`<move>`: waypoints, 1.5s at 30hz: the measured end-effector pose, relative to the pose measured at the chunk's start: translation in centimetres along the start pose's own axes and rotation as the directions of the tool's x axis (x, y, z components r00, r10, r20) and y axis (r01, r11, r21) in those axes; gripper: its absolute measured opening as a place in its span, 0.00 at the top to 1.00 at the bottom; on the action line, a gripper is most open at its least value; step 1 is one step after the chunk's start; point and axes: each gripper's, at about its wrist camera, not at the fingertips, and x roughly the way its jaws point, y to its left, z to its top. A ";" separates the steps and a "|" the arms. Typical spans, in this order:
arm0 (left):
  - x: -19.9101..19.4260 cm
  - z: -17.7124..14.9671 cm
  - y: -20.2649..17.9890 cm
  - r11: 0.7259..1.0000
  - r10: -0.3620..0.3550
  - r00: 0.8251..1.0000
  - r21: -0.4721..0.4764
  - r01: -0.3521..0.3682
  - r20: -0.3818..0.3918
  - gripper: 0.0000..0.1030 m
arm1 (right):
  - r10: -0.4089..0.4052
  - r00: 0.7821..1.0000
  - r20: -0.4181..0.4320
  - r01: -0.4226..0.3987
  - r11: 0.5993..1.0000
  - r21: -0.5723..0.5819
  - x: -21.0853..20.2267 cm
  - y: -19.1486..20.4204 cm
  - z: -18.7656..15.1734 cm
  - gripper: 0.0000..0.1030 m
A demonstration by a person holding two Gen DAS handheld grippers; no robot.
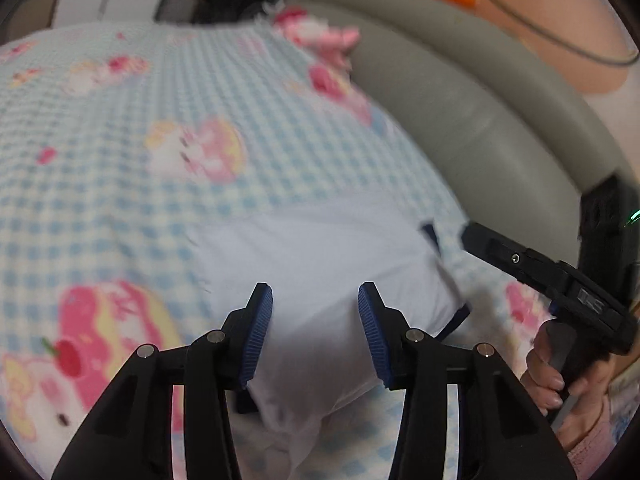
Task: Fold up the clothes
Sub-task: 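Carry the folded shirt with the left gripper onto the navy socks, then open the left gripper to release the shirt on the socks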
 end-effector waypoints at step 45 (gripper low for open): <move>-26.2 -2.1 14.0 0.921 0.384 0.895 -0.159 -0.355 0.227 0.24 | 0.025 1.000 -0.012 -0.026 0.998 -0.056 -0.4 19.5 -2.8 0.02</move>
